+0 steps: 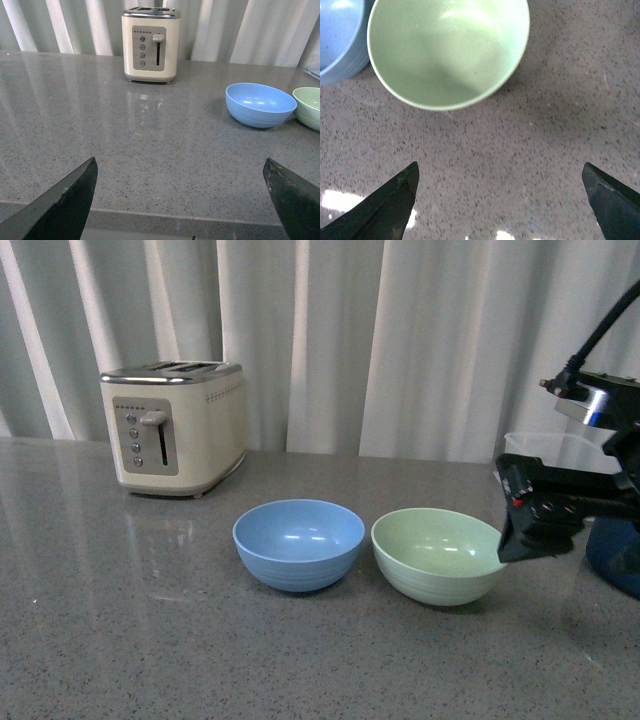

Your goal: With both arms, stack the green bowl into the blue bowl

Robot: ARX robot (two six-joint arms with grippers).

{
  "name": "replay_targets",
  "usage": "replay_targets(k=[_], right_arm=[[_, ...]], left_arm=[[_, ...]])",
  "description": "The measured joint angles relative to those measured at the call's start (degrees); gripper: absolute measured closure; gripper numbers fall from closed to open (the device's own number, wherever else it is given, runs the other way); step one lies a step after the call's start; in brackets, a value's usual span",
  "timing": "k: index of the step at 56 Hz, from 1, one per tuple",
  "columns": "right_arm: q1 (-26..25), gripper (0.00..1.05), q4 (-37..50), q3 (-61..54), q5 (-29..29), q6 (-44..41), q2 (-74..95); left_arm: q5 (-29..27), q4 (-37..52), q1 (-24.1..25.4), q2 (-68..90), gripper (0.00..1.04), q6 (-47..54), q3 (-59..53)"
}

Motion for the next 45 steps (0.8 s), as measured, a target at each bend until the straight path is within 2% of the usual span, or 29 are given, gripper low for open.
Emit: replay_targets(k=[13,45], right_arm=[[-0.39,0.1,0.85,7.72,-0.94,0.9,10.05],[-3.67,0.1,0.81,19.12,-2.4,0.63,21.68]], left_arm=[[0.0,0.0,0.0,0.0,0.07,0.0,0.0],[-0.02,0.0,0.0,0.0,0.07,0.0,0.0]])
